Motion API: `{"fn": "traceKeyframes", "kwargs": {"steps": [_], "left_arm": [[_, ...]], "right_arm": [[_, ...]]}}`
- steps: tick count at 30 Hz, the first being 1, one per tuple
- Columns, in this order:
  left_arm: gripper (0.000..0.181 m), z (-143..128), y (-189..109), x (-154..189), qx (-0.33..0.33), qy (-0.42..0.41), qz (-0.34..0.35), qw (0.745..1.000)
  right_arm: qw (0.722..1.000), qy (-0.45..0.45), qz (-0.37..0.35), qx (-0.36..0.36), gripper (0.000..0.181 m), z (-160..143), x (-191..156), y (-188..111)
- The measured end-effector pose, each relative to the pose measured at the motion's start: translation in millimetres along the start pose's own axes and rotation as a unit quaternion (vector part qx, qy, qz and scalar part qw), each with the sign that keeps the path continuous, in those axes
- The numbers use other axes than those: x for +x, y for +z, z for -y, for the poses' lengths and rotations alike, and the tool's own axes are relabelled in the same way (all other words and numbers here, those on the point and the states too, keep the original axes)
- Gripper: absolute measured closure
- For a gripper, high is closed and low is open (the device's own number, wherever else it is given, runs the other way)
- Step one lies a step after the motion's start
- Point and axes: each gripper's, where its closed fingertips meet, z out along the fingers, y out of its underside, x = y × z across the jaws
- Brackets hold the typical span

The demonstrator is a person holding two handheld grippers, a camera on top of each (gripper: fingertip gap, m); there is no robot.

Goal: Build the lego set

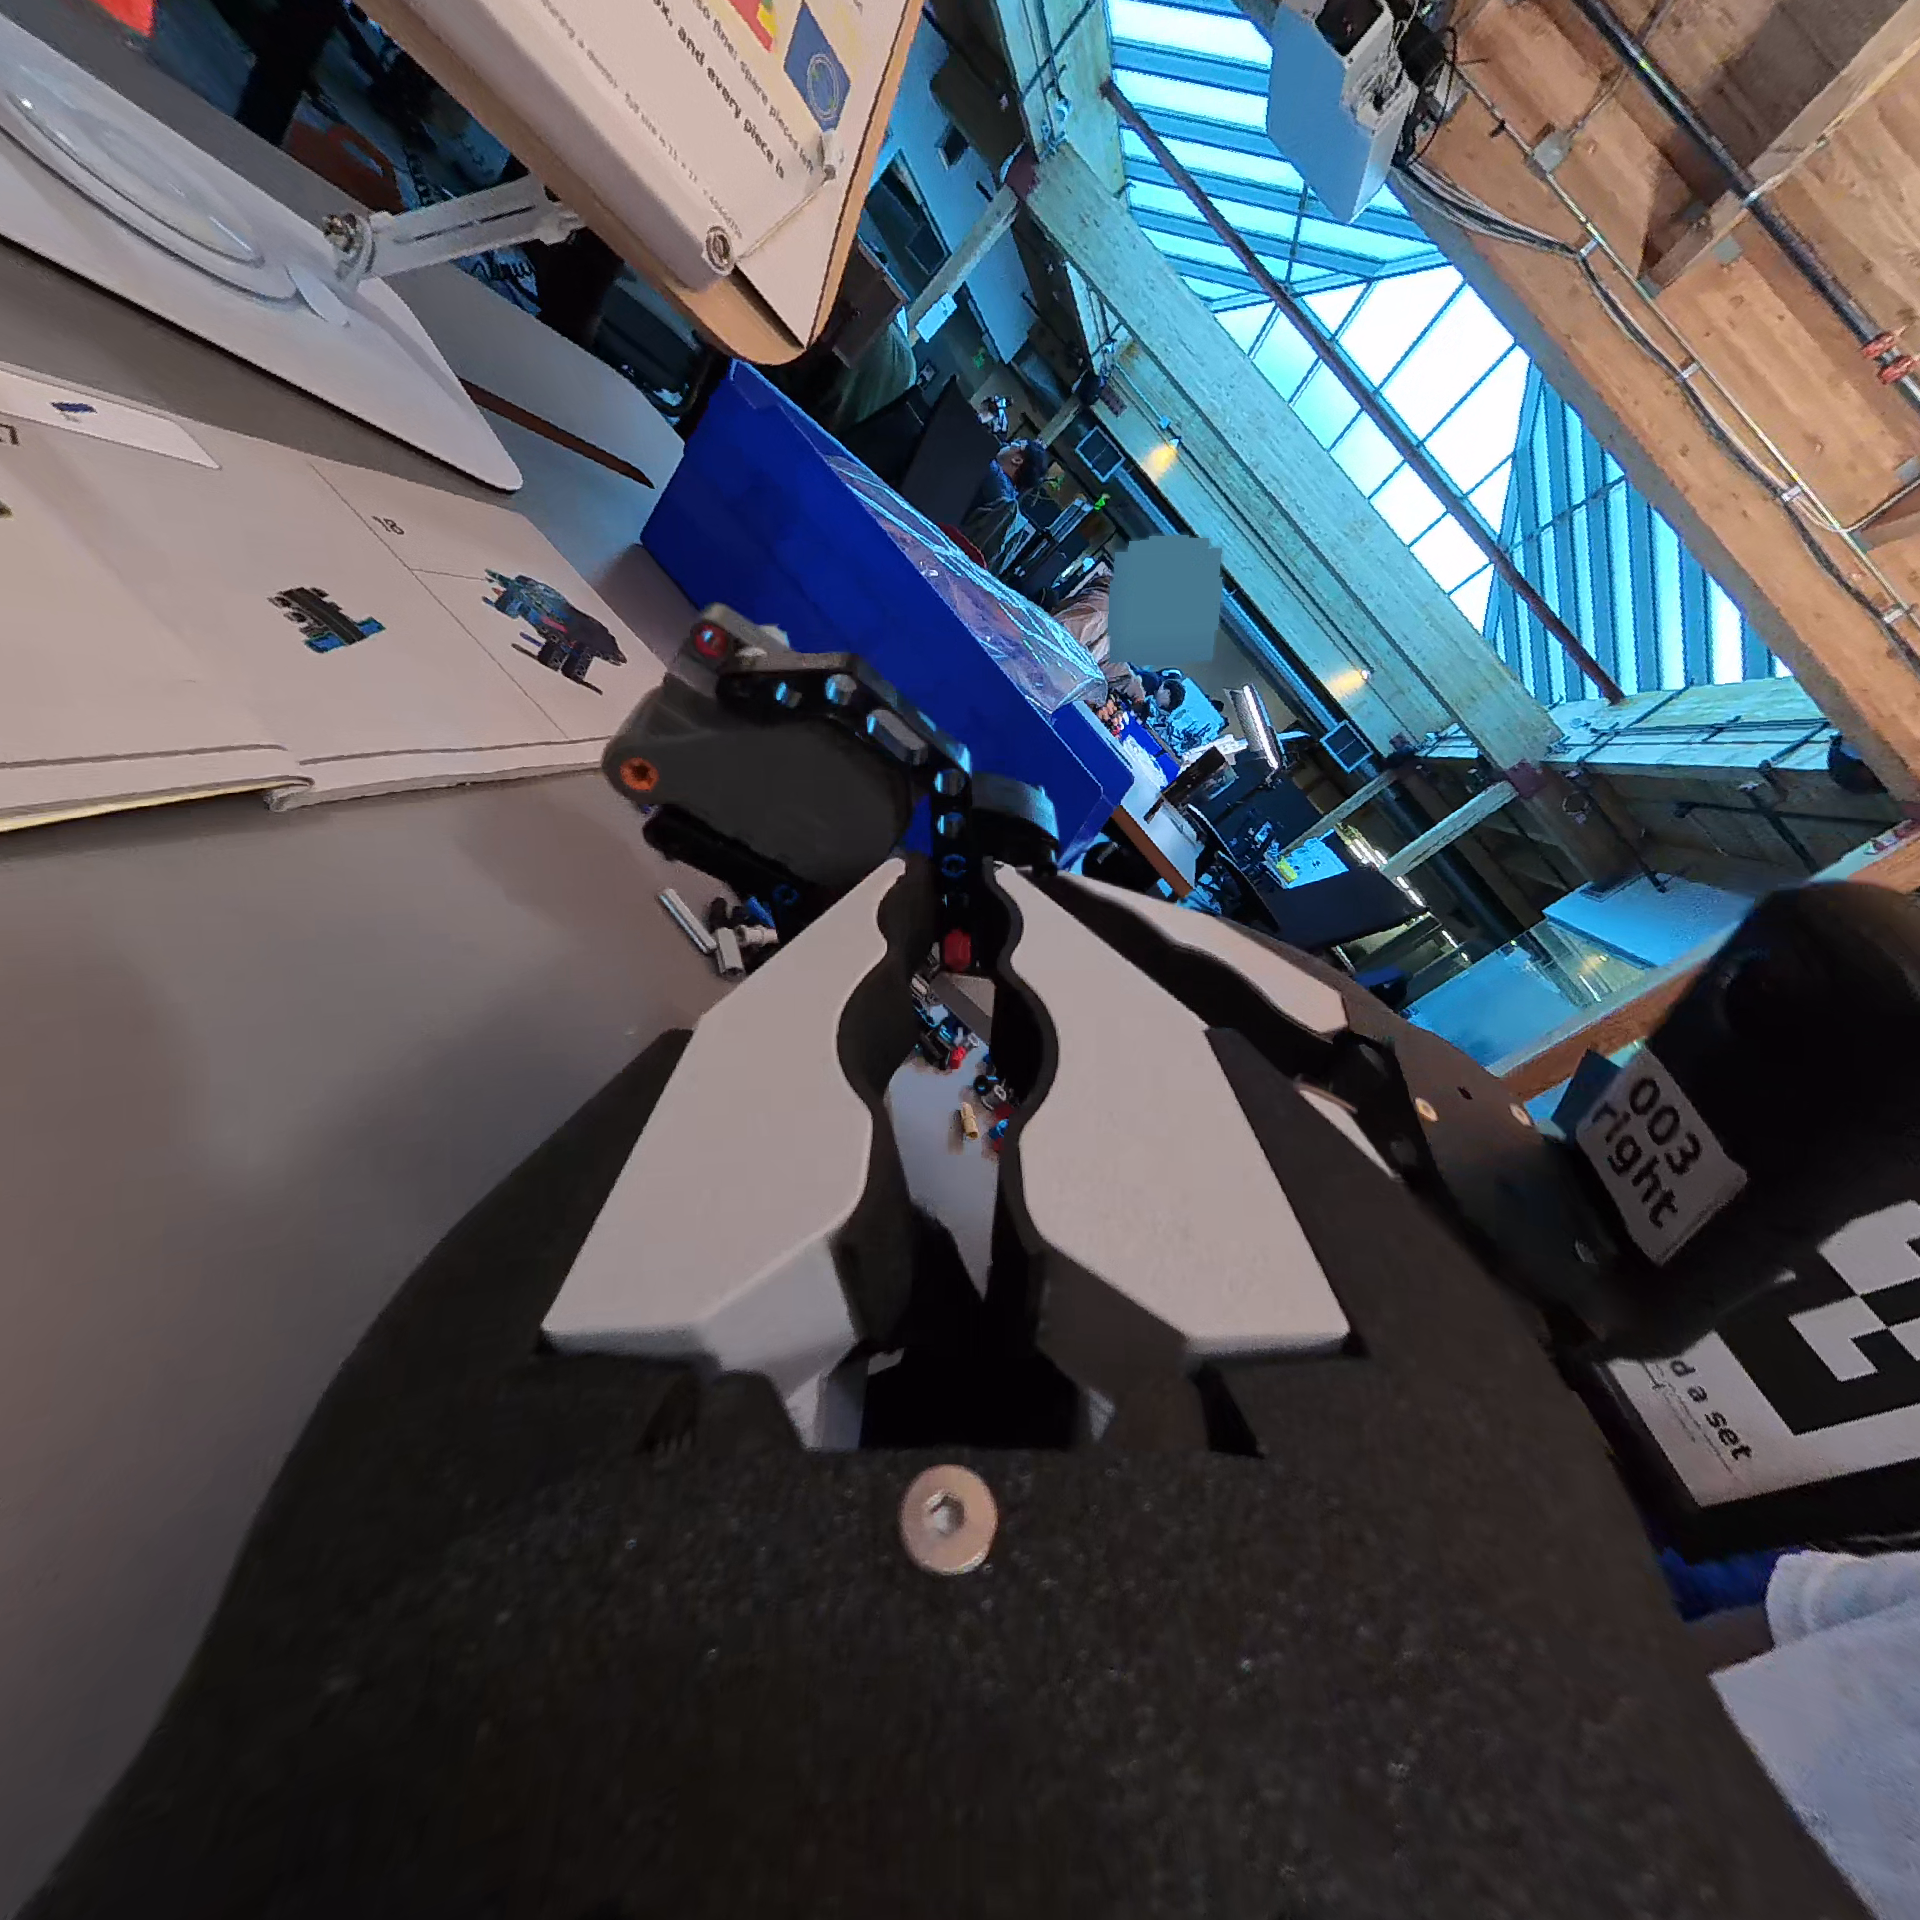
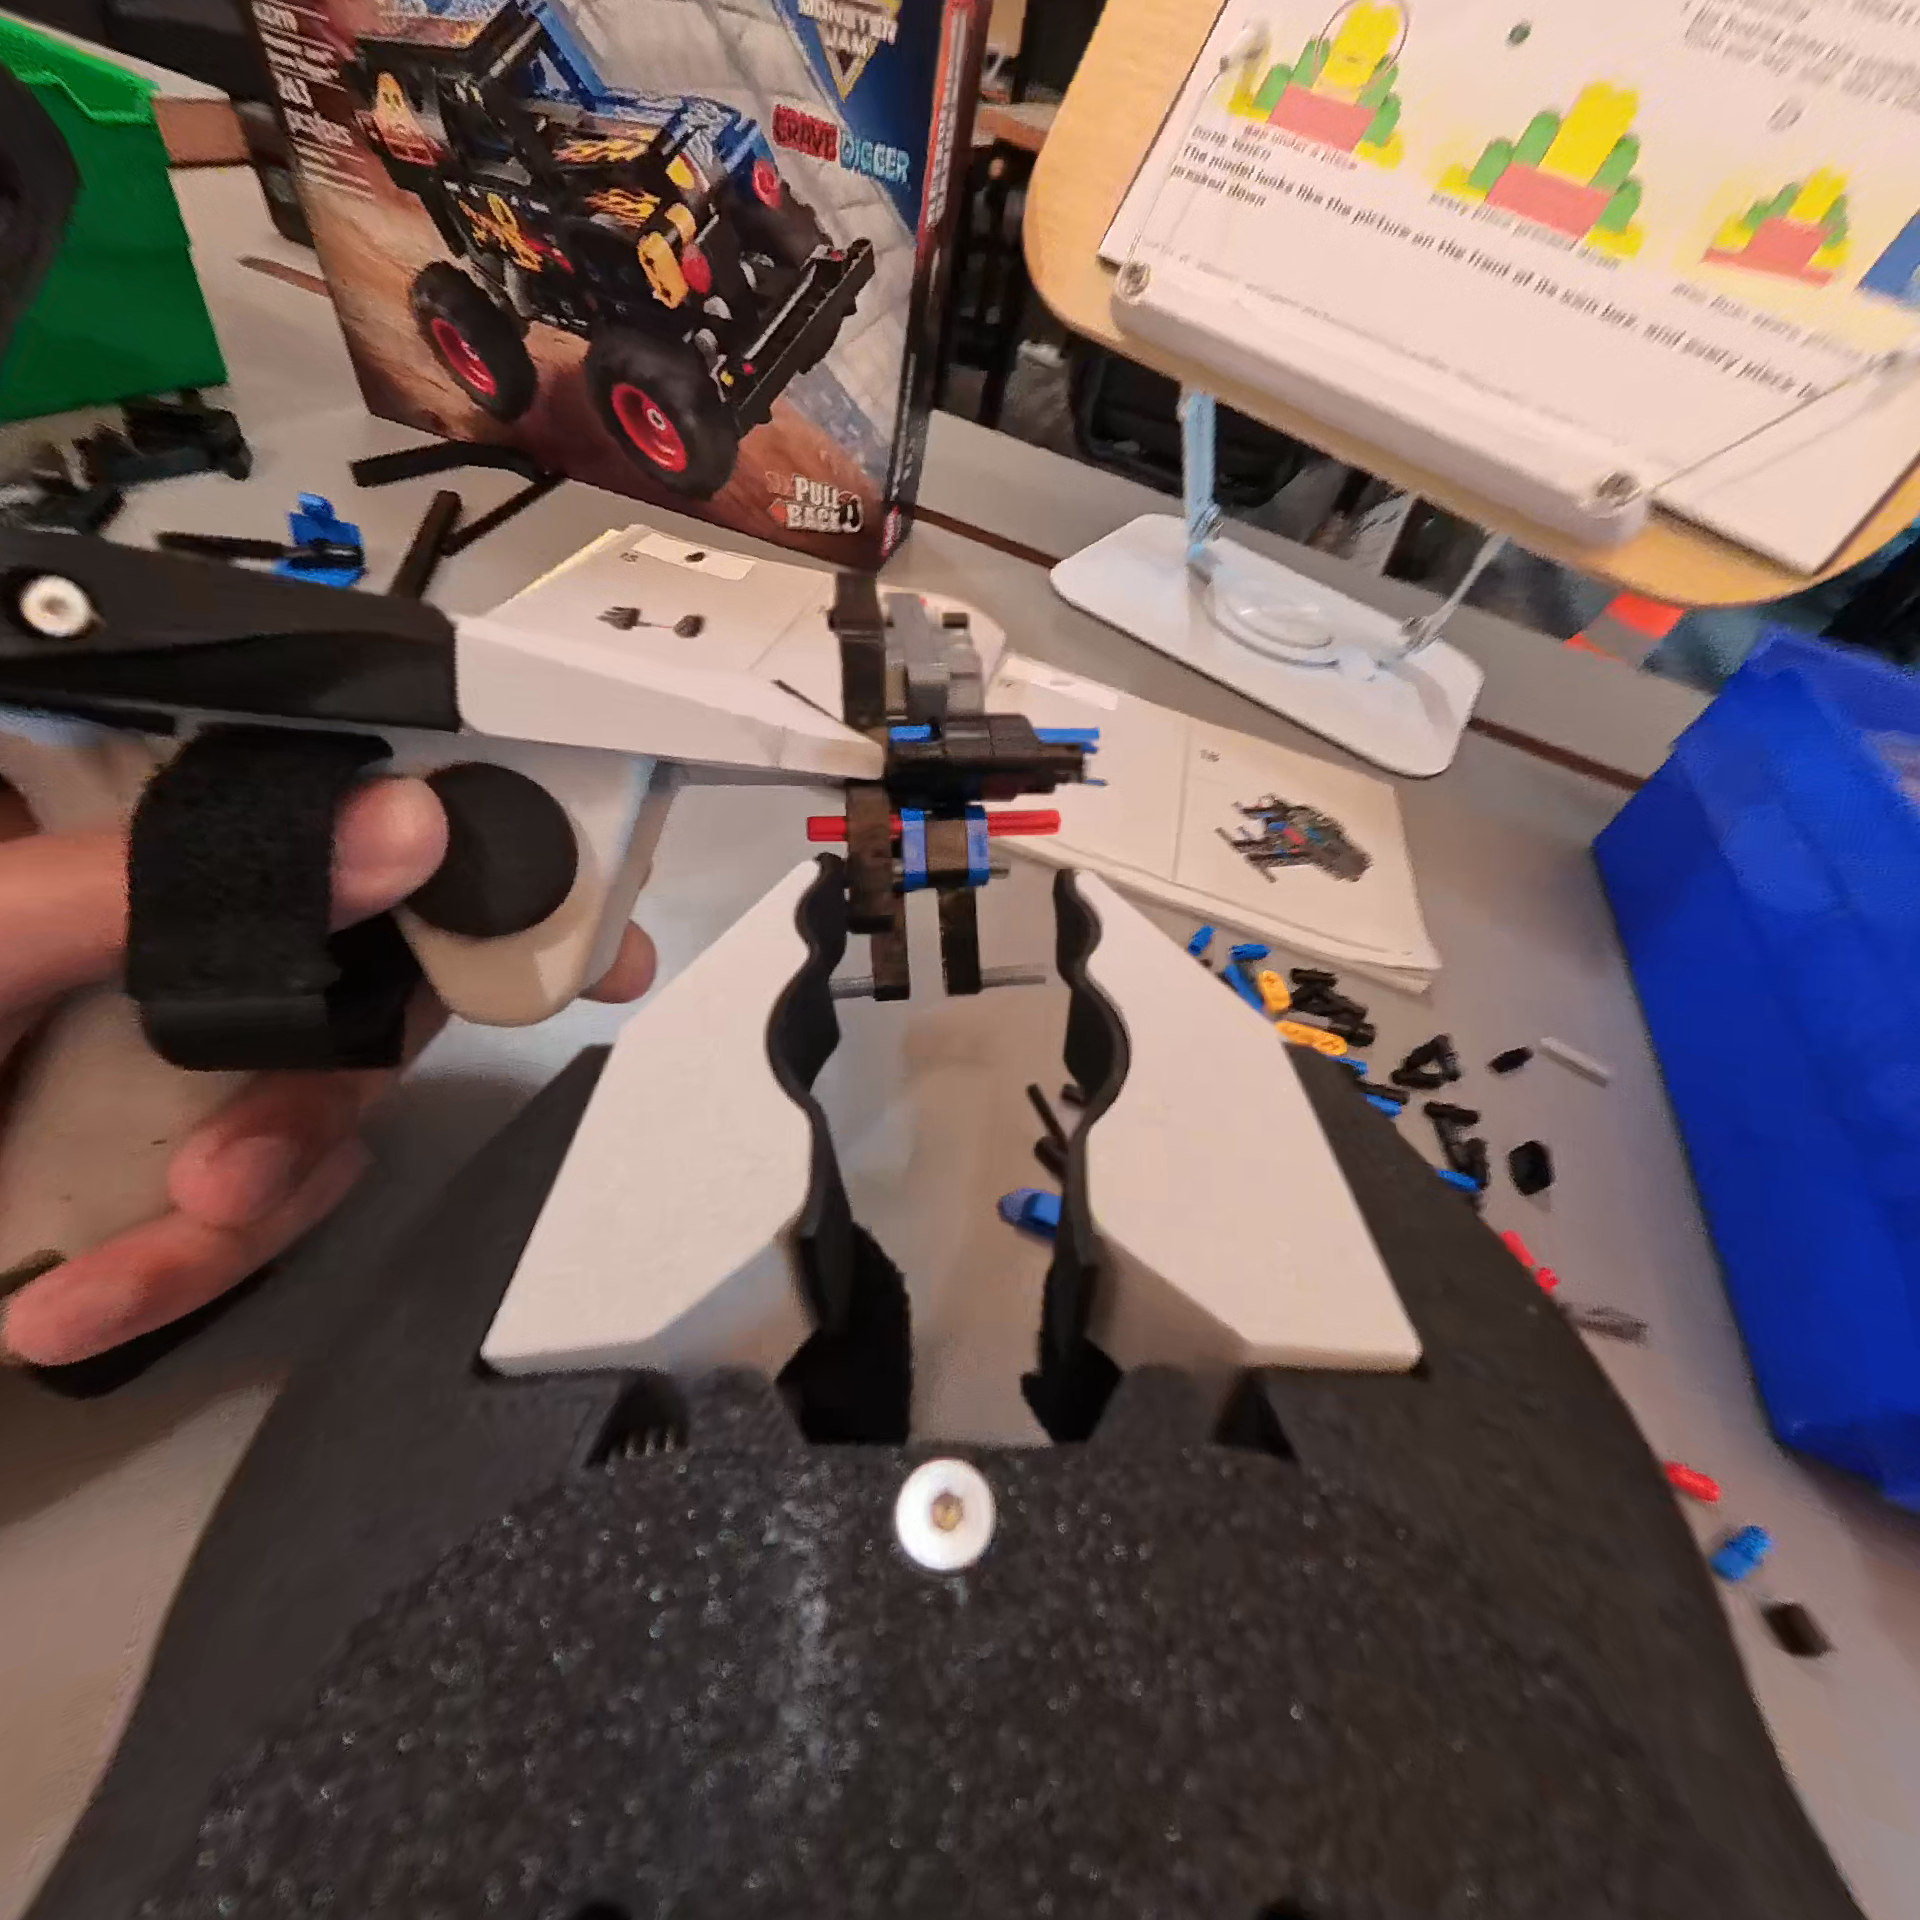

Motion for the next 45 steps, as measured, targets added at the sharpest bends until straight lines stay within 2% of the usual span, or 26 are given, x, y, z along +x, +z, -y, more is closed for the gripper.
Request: {"fn": "traceKeyframes", "kwargs": {"steps": [7, 18, 45], "left_arm": [[0.175, -0.4, 0.3, 0.5, -0.002, 0.0, -0.003, 1.0], [0.175, -2.4, 0.1, 0.9, -0.009, -0.022, -0.019, 1.0], [0.175, -4.6, 1.4, -1.4, -0.015, -0.039, -0.025, 0.999]], "right_arm": [[0.996, -0.072, -0.017, 0.048, 0.155, 6.6, -7.8, -1.1], [0.997, 0.045, 0.048, 0.036, 0.154, 1.9, -9.6, 0.1], [0.996, 0.037, 0.075, -0.007, 0.156, -4.2, -10.0, 2.1]]}}
